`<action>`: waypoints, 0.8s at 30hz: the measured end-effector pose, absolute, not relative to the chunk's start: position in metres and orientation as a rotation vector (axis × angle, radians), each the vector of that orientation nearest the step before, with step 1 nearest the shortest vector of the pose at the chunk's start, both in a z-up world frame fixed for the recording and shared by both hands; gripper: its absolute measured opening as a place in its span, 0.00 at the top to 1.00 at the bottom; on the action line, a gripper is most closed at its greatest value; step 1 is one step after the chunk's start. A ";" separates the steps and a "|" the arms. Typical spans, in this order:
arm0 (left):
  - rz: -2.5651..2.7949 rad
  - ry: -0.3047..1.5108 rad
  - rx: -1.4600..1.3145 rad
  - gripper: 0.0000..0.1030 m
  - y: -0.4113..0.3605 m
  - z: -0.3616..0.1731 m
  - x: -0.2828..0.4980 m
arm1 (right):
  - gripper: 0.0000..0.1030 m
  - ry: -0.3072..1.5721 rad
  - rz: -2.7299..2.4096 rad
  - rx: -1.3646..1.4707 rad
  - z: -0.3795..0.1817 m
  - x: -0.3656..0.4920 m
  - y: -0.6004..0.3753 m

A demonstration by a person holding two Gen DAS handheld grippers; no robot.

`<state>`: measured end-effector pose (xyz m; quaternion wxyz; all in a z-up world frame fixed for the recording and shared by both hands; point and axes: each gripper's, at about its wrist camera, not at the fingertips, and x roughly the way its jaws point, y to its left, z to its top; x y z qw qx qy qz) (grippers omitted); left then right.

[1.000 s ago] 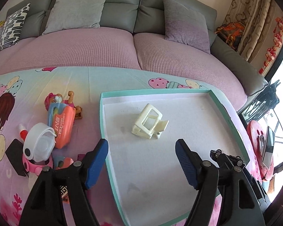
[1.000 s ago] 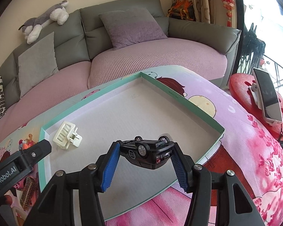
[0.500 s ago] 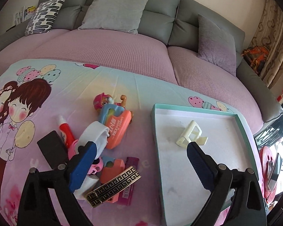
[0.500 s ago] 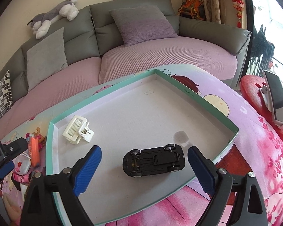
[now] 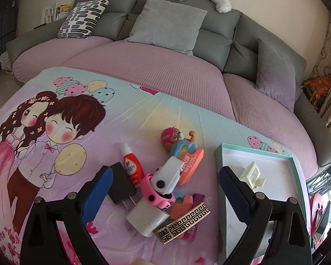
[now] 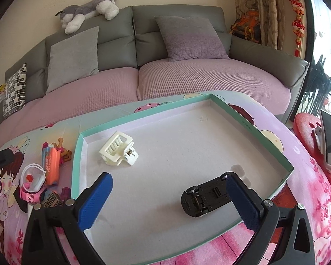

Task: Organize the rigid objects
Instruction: 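Move the right tool back to the pile toward the gold harmonica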

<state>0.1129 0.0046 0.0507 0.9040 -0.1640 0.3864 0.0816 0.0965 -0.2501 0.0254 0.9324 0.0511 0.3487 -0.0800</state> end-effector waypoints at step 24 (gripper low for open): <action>0.381 0.889 -0.414 0.00 0.108 0.020 0.076 | 0.00 0.798 0.350 -0.146 0.005 0.094 -0.118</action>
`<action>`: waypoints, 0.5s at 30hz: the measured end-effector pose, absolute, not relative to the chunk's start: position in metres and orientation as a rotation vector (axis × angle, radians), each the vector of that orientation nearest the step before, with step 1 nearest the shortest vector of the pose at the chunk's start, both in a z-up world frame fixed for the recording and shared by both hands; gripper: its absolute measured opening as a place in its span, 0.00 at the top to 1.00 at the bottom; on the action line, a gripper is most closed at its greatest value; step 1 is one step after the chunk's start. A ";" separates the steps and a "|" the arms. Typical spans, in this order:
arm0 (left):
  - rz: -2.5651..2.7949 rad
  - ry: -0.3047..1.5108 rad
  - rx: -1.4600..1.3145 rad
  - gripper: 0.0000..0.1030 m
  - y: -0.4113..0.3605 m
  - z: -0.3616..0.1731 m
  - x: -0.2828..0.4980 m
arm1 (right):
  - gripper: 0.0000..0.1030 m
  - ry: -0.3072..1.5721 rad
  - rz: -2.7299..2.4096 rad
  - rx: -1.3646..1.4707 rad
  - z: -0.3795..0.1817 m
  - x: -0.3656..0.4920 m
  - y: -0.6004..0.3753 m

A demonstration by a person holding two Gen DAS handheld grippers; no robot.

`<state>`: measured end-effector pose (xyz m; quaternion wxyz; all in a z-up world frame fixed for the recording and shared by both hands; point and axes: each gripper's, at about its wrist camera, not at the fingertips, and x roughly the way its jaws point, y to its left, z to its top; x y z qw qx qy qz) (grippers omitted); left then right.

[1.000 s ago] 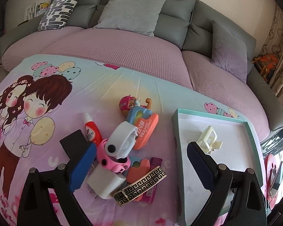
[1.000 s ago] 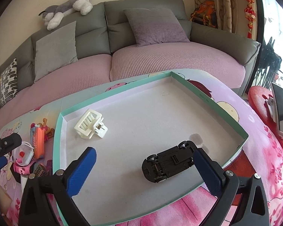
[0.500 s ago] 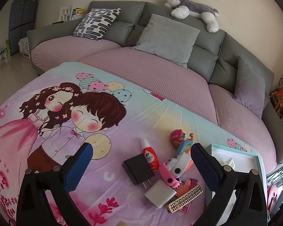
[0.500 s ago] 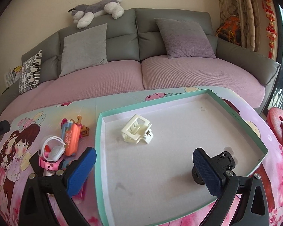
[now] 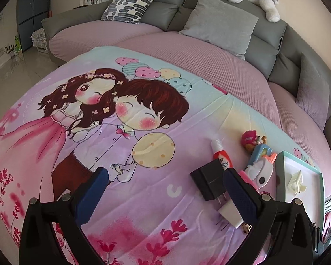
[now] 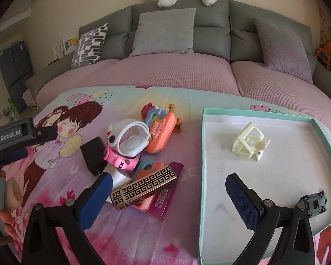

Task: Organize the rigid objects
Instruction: 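Move the right tool back to the pile toward the gold harmonica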

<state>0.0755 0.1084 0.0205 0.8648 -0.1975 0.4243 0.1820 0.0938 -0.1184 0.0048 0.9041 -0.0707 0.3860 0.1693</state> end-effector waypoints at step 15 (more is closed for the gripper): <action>0.340 1.000 -0.434 0.00 0.110 -0.008 0.089 | 0.00 0.848 0.450 -0.280 -0.024 0.093 -0.103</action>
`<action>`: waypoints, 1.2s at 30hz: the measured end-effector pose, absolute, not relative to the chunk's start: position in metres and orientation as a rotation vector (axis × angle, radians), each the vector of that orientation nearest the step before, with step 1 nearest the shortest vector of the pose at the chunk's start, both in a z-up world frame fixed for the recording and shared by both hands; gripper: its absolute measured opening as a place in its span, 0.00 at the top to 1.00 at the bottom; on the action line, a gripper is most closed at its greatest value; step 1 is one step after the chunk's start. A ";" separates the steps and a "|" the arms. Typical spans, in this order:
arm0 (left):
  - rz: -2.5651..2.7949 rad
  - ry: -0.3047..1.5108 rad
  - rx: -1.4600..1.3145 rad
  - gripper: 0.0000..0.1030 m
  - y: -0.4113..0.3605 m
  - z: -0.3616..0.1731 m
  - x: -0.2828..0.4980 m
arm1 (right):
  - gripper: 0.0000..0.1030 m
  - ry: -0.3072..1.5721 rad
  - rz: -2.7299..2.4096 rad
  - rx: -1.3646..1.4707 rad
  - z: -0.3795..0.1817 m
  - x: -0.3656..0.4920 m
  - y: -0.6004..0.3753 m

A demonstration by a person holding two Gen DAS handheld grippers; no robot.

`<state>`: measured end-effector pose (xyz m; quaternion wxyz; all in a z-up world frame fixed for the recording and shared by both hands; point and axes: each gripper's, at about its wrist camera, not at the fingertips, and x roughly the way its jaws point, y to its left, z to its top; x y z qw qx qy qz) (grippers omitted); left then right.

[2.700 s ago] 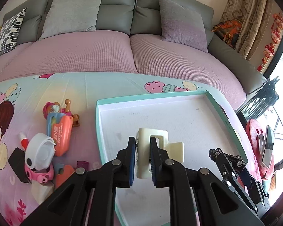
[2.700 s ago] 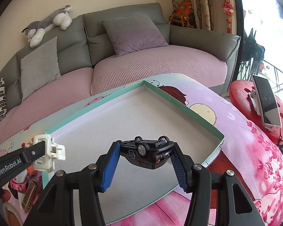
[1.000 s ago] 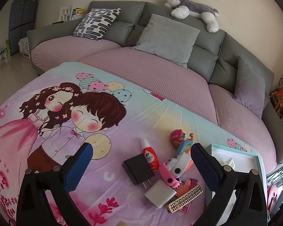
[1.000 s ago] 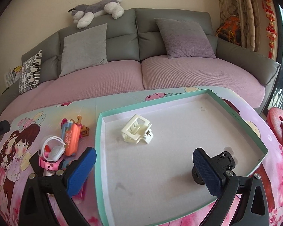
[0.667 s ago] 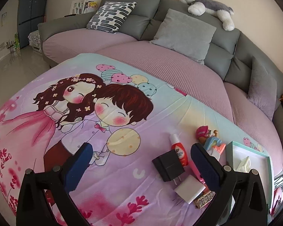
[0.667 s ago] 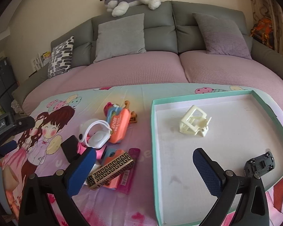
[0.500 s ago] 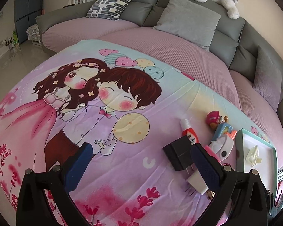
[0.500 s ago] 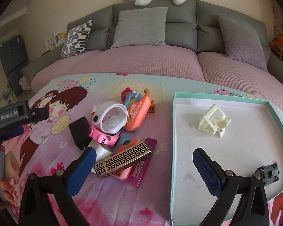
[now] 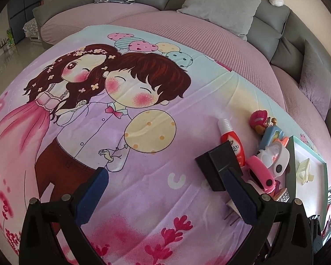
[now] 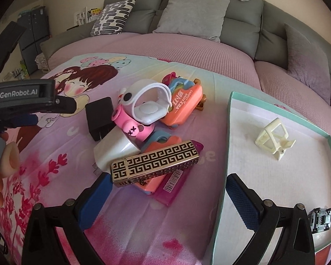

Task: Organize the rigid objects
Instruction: 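Move the right tool back to the pile toward the gold harmonica, then grasp the gold patterned harmonica with the right tool while the left tool grasps the black charger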

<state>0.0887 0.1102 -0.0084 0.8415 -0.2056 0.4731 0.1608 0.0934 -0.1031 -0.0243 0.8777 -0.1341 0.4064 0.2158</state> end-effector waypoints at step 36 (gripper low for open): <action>0.288 1.055 -0.496 0.00 0.115 -0.029 0.099 | 0.22 0.857 0.436 -0.307 -0.013 0.087 -0.098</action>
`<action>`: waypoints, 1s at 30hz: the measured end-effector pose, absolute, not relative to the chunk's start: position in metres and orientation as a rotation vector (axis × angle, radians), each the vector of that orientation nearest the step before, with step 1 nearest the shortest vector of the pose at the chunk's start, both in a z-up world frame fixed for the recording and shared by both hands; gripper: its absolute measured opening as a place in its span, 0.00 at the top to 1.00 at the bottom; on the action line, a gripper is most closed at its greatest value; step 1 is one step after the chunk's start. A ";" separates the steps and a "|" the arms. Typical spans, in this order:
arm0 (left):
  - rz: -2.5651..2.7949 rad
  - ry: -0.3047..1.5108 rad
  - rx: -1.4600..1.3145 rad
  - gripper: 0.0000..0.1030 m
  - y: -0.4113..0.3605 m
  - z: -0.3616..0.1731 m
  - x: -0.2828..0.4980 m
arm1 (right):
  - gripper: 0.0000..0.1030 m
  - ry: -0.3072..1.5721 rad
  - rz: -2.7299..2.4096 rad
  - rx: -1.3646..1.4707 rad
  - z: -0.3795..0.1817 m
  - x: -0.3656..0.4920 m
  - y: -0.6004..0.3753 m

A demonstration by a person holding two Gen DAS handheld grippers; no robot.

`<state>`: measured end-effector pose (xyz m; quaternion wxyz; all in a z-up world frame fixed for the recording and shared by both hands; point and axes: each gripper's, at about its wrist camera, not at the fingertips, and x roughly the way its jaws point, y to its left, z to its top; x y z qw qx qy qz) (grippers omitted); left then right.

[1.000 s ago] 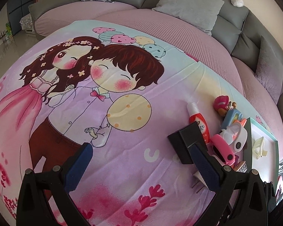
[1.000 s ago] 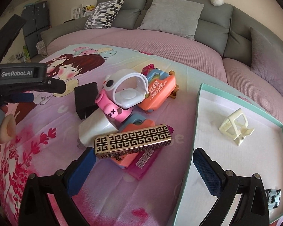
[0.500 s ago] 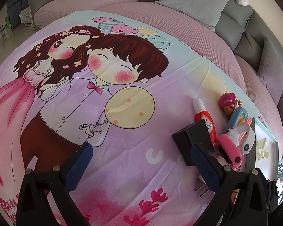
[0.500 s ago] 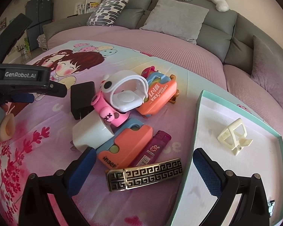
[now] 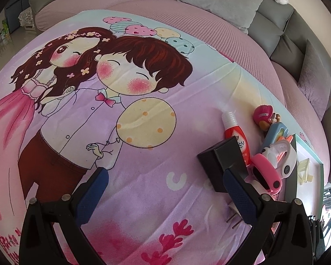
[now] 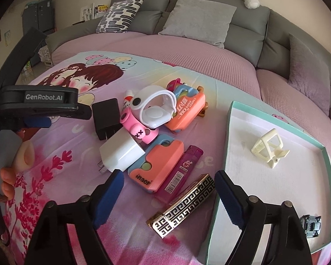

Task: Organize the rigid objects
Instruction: 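Grasp the gold patterned harmonica with the right tool while the left tool grasps the black charger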

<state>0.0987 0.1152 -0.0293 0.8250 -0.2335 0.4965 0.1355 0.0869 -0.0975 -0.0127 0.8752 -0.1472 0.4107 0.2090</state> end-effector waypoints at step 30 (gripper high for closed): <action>0.293 1.066 -0.506 0.00 0.121 -0.035 0.096 | 0.71 1.063 0.221 -0.154 -0.023 0.082 -0.116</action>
